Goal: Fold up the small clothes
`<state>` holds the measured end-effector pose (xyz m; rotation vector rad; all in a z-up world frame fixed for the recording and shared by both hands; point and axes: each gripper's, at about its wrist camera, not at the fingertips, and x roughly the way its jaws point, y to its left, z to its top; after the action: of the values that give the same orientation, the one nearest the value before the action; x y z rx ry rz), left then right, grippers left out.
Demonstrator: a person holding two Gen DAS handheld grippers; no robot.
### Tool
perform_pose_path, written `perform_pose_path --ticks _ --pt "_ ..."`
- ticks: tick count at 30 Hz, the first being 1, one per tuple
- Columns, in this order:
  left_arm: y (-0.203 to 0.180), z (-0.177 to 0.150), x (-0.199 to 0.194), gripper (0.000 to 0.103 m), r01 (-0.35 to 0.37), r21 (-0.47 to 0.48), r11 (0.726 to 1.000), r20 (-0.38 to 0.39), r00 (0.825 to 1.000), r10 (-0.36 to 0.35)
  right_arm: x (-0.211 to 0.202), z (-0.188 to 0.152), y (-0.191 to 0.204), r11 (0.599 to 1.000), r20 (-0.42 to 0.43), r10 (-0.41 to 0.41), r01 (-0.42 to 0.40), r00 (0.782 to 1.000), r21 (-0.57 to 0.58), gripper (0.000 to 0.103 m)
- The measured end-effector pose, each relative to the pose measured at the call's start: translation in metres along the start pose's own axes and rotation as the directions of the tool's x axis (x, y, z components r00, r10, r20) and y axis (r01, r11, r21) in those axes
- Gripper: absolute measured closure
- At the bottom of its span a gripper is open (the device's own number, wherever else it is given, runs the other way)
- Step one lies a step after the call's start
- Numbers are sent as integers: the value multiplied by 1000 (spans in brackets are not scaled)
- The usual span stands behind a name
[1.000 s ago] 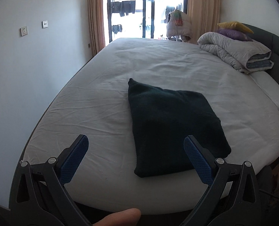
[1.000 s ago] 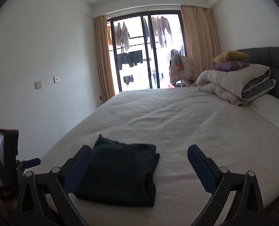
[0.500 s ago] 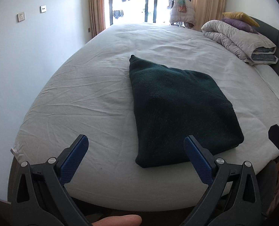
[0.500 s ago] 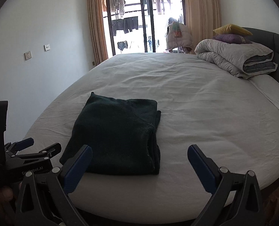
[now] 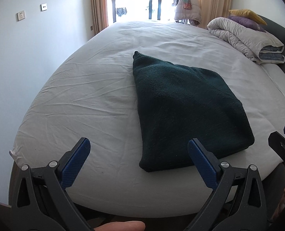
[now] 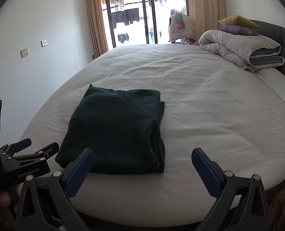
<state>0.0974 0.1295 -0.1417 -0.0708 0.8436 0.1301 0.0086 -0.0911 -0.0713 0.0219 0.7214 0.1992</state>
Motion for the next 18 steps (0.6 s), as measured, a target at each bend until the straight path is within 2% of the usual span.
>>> perform_pose_path --ticks 18 --pt "-3 0 3 0 -3 -5 1000 -5 1000 3 4 -3 -1 1000 -21 6 -6 1000 -3 0"
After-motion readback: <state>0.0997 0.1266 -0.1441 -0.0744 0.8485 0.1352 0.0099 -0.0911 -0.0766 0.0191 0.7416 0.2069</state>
